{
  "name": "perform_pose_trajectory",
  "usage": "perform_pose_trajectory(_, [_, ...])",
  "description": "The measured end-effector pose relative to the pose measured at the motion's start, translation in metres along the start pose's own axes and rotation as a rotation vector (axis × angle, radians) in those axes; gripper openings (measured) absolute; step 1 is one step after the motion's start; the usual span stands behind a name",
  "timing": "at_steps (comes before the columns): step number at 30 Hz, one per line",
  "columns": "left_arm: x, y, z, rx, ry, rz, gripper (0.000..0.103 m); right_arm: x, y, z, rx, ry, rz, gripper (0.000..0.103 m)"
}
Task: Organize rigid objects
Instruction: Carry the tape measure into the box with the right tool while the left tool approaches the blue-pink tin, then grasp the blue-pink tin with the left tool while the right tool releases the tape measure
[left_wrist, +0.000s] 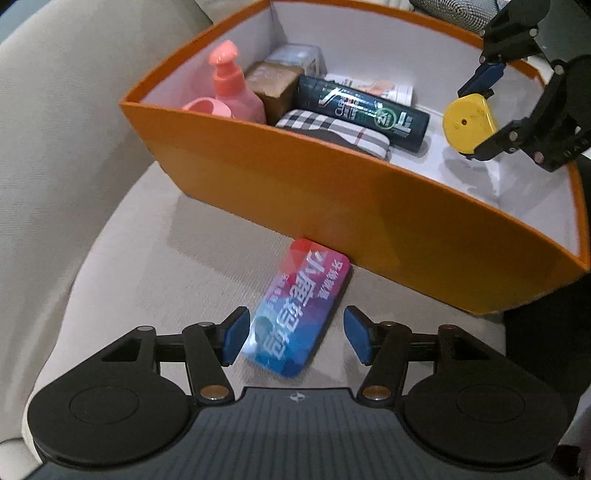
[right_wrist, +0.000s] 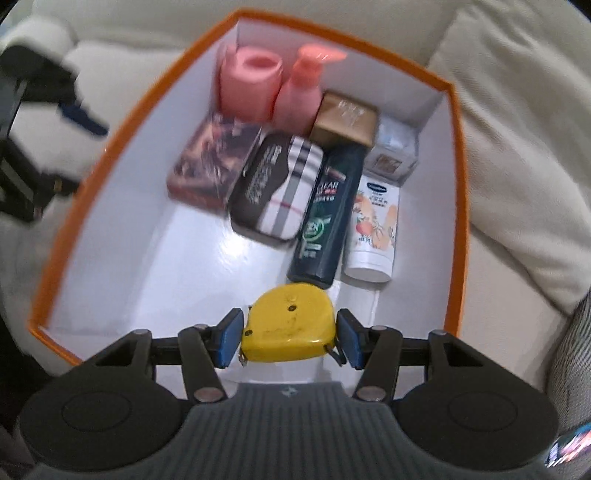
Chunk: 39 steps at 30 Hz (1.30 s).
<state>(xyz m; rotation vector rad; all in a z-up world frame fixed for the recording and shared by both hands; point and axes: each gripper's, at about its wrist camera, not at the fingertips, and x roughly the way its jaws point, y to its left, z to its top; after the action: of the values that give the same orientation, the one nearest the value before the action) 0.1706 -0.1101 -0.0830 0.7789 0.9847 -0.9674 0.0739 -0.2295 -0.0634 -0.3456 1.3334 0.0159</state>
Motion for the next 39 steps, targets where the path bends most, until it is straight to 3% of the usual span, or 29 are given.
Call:
perform_pose_trajectory(9, [0.033, 0.012, 0.006, -0.02, 0.043, -0.061, 0.071, 0.026, -0.004, 0.004, -0.192, 0.054, -0.046, 0.057])
perform_pose_trajectory(18, [0.04, 0.012, 0.015, -0.006, 0.027, -0.085, 0.074, 0.035, -0.011, 0.009, -0.247, -0.014, -0.088, 0.058])
perform_pose_trajectory(20, [0.042, 0.009, 0.017, -0.003, 0.02, -0.083, 0.071, 0.033, -0.011, 0.009, -0.253, -0.028, -0.093, 0.06])
perform_pose_trajectory(24, [0.04, 0.002, 0.019, 0.0, 0.001, -0.065, 0.06, 0.025, -0.013, 0.007, -0.226, -0.052, -0.095, 0.064])
perform_pose_trajectory(30, [0.033, -0.007, 0.011, -0.001, 0.01, -0.021, 0.056, 0.011, -0.017, 0.003, -0.154, -0.074, -0.091, 0.065])
perform_pose_trajectory(39, [0.013, -0.009, -0.019, -0.219, -0.035, 0.07, 0.053, -0.005, -0.012, -0.003, -0.013, -0.127, -0.042, 0.065])
